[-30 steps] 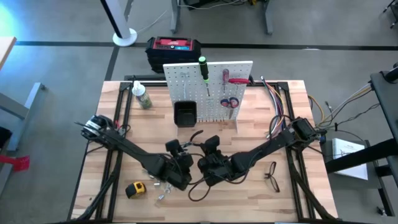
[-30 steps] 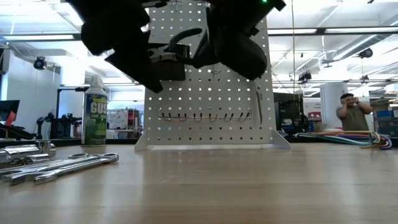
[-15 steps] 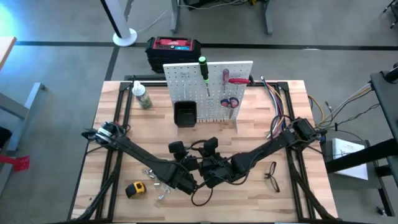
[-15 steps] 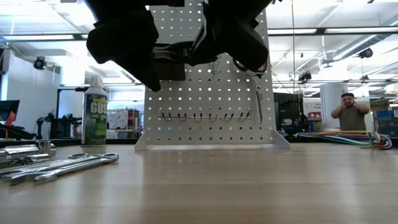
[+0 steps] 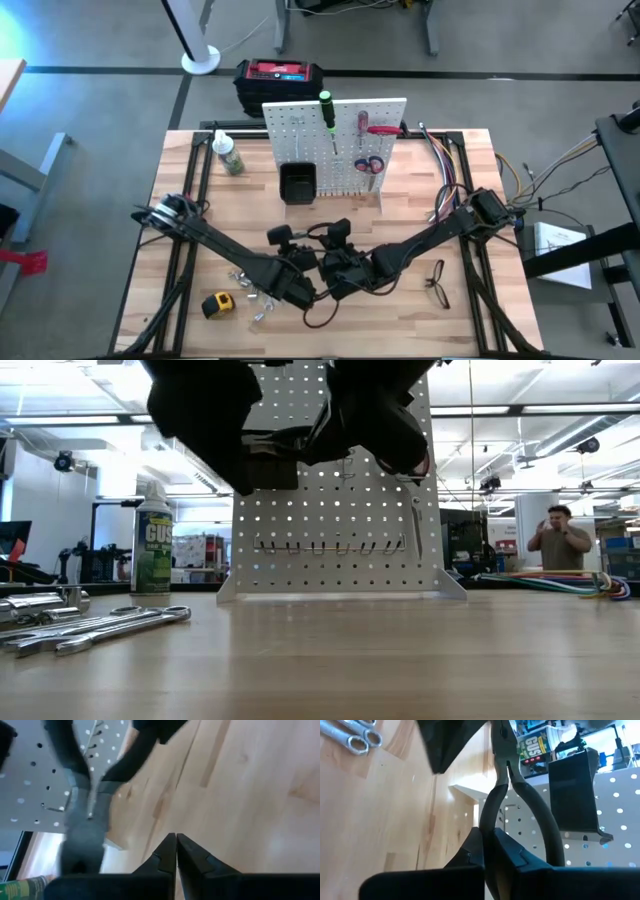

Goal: Hang tools onto peg board
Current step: Hang the black pliers on the pegboard

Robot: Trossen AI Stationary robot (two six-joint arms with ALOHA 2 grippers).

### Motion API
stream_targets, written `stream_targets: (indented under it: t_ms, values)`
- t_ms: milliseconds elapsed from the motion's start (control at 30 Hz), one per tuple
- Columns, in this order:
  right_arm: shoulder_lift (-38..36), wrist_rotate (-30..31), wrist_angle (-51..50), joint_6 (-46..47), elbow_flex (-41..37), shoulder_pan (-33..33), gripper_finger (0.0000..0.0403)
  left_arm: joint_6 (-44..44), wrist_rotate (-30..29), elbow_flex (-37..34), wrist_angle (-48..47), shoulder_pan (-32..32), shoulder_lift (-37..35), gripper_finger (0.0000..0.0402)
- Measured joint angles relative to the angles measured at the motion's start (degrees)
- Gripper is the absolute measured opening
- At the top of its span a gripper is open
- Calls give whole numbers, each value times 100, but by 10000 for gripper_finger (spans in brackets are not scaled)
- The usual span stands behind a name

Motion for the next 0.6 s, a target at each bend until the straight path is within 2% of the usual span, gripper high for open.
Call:
stream_targets:
  t_ms: [167,233,367,600]
  values:
    - [0,-1,-13,-472,-114,-17,0,-21,-413,-130,143,-49,-294,4]
    - [-3,0,11,-581,-196,-33,0,-24,-408,-245,301,-47,-425,6]
    - [-3,1,127,-771,-363,-62,0,-13,14,-636,851,-41,-719,6]
    - [-3,-19,394,-1433,-553,-72,0,-6,543,-1752,2212,167,-1272,6]
